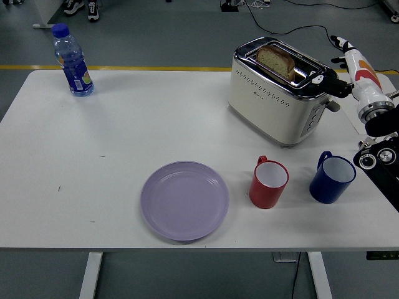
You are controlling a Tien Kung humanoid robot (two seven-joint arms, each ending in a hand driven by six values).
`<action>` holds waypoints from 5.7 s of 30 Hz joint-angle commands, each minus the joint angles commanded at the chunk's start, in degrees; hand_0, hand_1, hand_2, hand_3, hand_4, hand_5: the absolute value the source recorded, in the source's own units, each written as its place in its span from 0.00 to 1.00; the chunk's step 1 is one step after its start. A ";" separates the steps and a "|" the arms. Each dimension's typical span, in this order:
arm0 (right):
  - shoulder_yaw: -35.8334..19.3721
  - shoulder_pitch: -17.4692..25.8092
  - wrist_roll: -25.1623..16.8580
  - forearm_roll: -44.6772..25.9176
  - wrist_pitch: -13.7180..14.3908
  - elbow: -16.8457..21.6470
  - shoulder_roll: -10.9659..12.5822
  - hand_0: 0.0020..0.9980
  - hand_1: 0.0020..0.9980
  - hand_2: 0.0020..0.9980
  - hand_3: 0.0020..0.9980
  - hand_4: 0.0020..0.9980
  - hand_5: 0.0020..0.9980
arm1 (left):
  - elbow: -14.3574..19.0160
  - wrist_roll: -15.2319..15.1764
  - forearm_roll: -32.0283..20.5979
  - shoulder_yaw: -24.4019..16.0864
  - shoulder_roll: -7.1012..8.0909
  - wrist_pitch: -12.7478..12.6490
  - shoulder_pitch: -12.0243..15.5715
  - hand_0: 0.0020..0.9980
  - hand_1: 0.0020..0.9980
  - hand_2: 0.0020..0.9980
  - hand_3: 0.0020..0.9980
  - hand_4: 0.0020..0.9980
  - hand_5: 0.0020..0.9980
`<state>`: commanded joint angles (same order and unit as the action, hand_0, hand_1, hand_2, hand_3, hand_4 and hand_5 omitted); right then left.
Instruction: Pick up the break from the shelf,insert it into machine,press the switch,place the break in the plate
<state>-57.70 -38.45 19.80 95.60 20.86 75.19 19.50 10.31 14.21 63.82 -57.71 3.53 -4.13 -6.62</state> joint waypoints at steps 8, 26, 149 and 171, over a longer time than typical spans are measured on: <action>3.21 -6.57 0.06 -0.94 -2.64 -5.25 -2.60 0.79 0.80 0.89 0.91 0.76 0.35 | 0.00 -0.09 -0.72 0.46 0.20 -0.07 -0.33 0.69 0.69 0.68 0.56 0.28 0.83; 7.16 -13.79 0.77 -0.40 -7.18 -14.33 -7.76 0.81 0.80 0.86 0.89 0.76 0.30 | 0.00 -0.10 -0.98 0.55 0.36 -0.17 -0.75 0.69 0.69 0.68 0.56 0.28 0.83; 9.96 -16.44 6.78 -9.96 -10.36 14.97 3.12 0.20 0.22 0.32 0.45 0.51 0.00 | 0.00 0.21 -1.56 0.52 0.64 -0.46 -0.45 0.69 0.70 0.68 0.56 0.28 0.83; 21.41 -10.86 7.29 -25.53 -13.17 20.42 -0.09 0.16 0.20 0.31 0.43 0.49 0.00 | 0.00 0.03 -1.76 0.54 0.37 -0.50 -0.34 0.69 0.69 0.68 0.56 0.28 0.83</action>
<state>-36.29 -49.31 27.09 70.08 7.69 95.60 19.41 10.31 14.24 62.07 -57.17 3.90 -4.63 -6.96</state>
